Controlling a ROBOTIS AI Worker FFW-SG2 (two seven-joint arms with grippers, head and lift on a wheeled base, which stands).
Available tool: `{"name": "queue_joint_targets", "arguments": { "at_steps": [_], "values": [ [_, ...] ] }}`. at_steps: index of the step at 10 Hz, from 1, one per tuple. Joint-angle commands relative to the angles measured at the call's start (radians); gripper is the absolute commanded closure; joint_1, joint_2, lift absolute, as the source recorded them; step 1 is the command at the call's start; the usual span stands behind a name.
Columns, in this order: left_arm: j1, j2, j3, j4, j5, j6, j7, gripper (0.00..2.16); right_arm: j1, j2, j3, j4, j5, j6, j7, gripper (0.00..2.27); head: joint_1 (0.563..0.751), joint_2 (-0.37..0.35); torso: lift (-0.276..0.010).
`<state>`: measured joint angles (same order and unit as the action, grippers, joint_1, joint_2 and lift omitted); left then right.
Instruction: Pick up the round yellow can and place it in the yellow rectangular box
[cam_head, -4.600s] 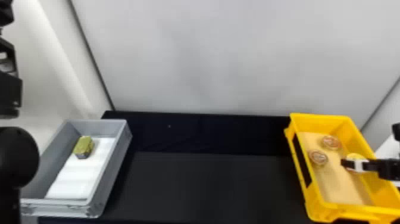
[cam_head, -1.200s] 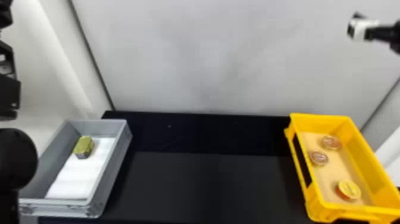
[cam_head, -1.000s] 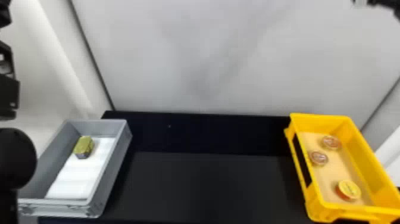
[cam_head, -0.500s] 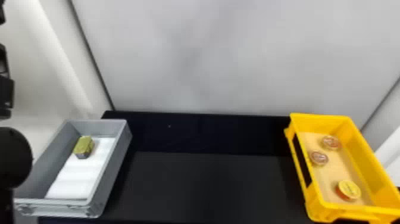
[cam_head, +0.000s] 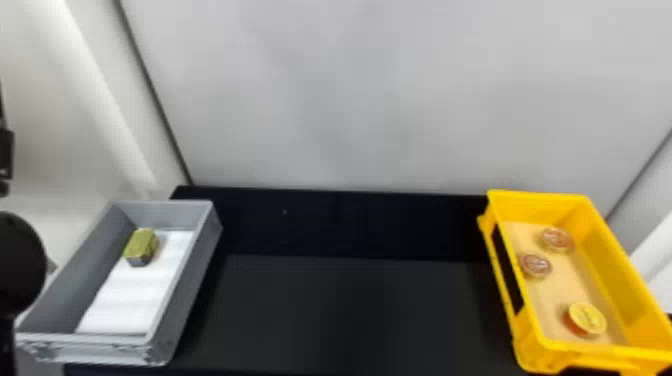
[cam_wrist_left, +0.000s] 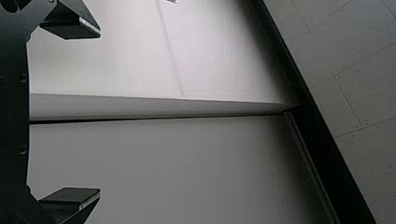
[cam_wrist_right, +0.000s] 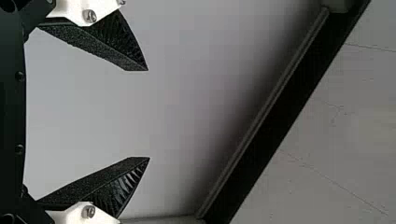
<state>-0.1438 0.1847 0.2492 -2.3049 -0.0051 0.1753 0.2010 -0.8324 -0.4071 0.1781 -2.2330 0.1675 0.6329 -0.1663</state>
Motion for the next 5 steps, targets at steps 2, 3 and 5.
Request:
{"name": "queue_joint_targets", "arguments": {
  "at_steps": [2, 3, 5],
  "values": [
    [0.000, -0.002, 0.001, -0.002, -0.003, 0.003, 0.000, 0.09, -0.040, -0.021, 0.024, -0.005, 0.000, -0.019, -0.010, 0.11, 0.694, 0.054, -0.003],
    [0.000, -0.002, 0.003, -0.002, -0.003, 0.004, 0.000, 0.09, -0.045, -0.022, 0.028, -0.007, 0.000, -0.022, -0.015, 0.11, 0.694, 0.054, -0.003],
    [0.001, -0.002, 0.004, -0.002, -0.003, 0.004, 0.000, 0.09, -0.042, -0.026, 0.038, -0.011, -0.009, -0.024, -0.047, 0.06, 0.694, 0.054, -0.003]
  ]
}}
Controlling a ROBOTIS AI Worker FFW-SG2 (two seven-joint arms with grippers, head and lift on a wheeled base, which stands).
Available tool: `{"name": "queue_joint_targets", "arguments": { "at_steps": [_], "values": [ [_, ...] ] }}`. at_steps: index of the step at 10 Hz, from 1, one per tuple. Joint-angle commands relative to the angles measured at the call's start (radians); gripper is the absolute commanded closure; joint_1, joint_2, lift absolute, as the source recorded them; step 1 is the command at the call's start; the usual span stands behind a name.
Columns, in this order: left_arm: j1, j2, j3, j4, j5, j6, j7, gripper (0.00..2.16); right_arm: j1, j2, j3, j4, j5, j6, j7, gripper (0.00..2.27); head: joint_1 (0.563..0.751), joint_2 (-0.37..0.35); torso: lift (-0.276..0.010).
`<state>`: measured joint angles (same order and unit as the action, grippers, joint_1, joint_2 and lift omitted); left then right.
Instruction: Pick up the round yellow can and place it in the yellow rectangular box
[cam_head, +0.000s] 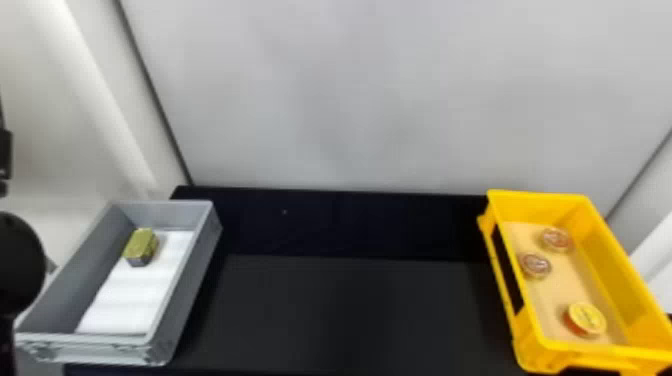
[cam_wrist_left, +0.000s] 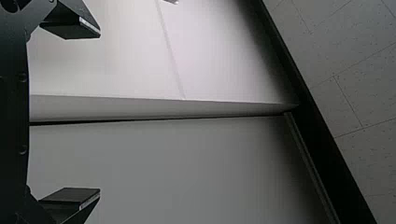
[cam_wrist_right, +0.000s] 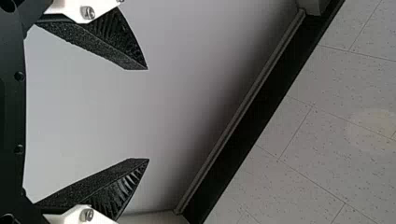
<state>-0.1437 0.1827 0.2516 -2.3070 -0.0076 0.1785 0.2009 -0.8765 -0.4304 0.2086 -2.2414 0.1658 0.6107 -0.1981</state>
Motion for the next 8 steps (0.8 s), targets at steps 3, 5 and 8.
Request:
{"name": "queue_joint_targets", "arguments": {
  "at_steps": [3, 5, 8],
  "values": [
    [0.003, 0.000, 0.003, 0.000, 0.000, 0.000, -0.003, 0.09, 0.004, -0.002, 0.015, -0.003, -0.006, -0.017, -0.012, 0.00, 0.694, 0.054, -0.003],
    [0.006, 0.000, 0.006, 0.000, 0.000, 0.000, -0.003, 0.09, 0.017, -0.002, 0.015, 0.000, 0.025, -0.060, -0.018, 0.01, 0.694, 0.054, -0.003],
    [0.006, -0.002, 0.009, -0.003, -0.002, 0.009, -0.017, 0.08, 0.028, 0.001, 0.009, -0.004, -0.006, -0.075, -0.061, 0.11, 0.694, 0.054, -0.003]
  ]
}}
